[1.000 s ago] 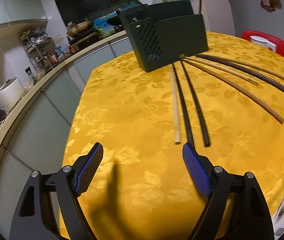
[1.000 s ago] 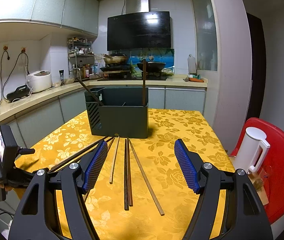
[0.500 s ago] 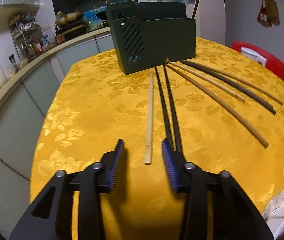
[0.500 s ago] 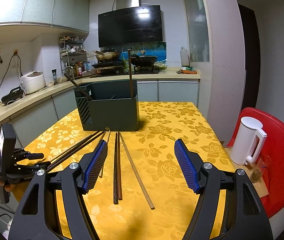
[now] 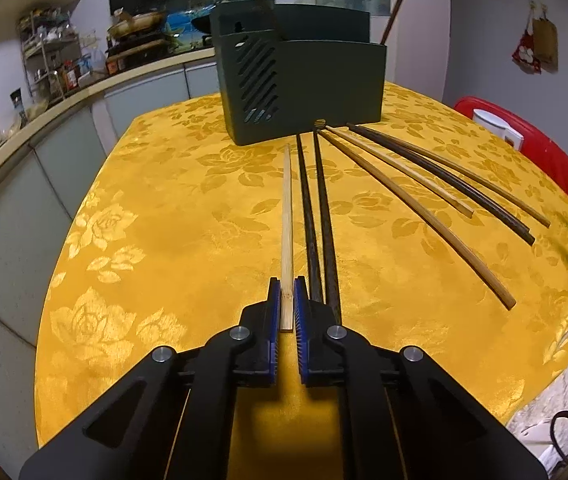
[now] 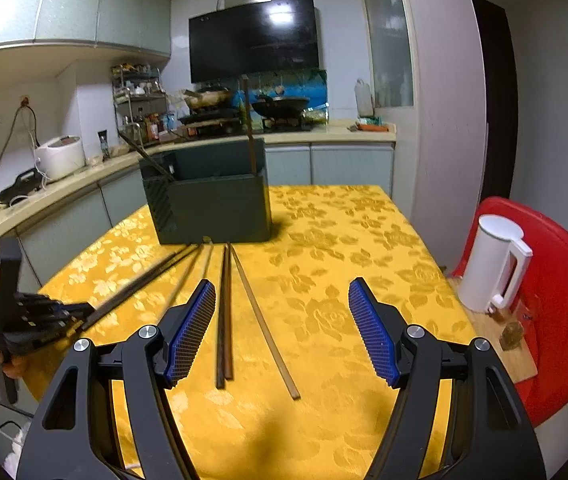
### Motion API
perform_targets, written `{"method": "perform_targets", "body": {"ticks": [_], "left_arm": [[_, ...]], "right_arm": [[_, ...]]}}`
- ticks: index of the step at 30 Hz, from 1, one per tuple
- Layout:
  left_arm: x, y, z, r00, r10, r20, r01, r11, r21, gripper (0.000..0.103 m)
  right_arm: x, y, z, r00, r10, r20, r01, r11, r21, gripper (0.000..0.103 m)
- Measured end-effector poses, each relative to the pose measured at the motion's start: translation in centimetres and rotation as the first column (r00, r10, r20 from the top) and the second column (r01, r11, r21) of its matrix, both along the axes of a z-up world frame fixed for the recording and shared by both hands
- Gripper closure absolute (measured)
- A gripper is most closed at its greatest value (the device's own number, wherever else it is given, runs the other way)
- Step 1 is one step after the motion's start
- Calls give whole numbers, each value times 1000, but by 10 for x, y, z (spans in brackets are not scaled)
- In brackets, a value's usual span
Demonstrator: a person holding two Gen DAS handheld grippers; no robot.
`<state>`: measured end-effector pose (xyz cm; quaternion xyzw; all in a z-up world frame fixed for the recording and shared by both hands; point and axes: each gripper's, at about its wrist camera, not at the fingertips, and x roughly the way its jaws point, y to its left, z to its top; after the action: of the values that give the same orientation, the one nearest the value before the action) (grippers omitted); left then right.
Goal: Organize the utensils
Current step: 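Lower the left tool onto a pale wooden chopstick and close on it, then close the right tool on a dark brown chopstick while the left tool lifts its pale chopstick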
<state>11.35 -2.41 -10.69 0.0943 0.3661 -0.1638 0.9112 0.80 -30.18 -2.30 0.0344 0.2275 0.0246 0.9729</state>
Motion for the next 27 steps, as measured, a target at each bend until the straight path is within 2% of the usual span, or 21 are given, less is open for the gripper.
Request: {"method": "perform_targets", "body": {"ticks": [7,9,14,18,22,24,27], "left_arm": [[-12,13,17,999,27,27,-26,999,-20,96],[-14,16,24,999,33,36,-32,999,-31,96],[-17,22,34,997,52,48,-50,997,-53,96],[-18,26,43,996,63,65,-58,995,-82,96],[-21,32,53,993,78,88,-68,992,-109,96],[-22,34,59,991,87,100,-75,990,-121,96],[-24,36,66,989,92,115,-76,988,-134,96]], "right_arm": [[6,-1,-37,994,-1,-109,-4,999,-47,36],[10,2,-48,989,12,-144,-21,998,-62,45],[17,8,-70,975,38,-218,-59,994,-88,58],[20,10,-77,970,51,-238,-76,992,-98,66],[22,7,-81,968,67,-244,-82,995,-52,72],[23,9,-80,968,79,-238,-94,994,-52,83],[22,14,-80,967,98,-236,-115,992,-60,91]]}}
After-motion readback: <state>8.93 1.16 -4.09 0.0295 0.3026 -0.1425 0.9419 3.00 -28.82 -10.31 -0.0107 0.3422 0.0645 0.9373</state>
